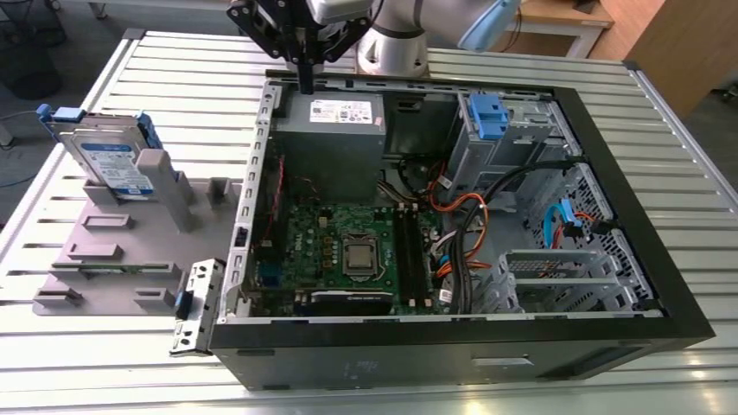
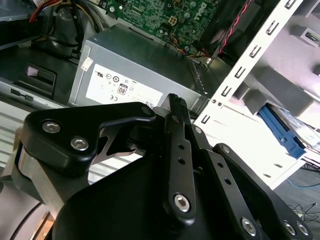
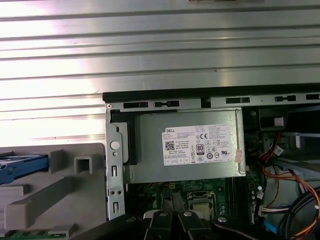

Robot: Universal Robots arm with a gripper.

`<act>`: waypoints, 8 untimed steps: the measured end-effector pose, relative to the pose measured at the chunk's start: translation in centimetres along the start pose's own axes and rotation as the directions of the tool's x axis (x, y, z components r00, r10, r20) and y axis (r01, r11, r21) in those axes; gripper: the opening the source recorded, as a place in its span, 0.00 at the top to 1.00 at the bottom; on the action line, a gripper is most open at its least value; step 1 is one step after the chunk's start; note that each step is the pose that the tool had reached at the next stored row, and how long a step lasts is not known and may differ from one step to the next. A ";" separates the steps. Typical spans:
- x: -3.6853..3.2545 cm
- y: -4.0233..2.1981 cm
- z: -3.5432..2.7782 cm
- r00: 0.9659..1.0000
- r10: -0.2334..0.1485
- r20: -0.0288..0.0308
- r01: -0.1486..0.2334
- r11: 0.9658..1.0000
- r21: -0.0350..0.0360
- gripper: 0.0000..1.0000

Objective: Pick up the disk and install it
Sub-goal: 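Reach for the disk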

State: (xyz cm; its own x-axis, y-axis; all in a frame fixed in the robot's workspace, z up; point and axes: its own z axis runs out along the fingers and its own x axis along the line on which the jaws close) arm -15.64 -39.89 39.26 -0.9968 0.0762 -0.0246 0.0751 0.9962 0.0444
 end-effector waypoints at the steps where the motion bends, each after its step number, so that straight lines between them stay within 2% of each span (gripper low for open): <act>1: 0.06 0.00 0.00 1.000 0.000 0.000 0.000 1.000 0.000 0.89; 8: 0.40 -0.03 -0.01 1.000 0.000 0.000 0.000 1.000 0.000 0.89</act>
State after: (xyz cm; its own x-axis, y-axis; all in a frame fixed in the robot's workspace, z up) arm -16.03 -39.90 39.26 -0.9968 0.0762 -0.0246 0.0751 0.9962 0.0444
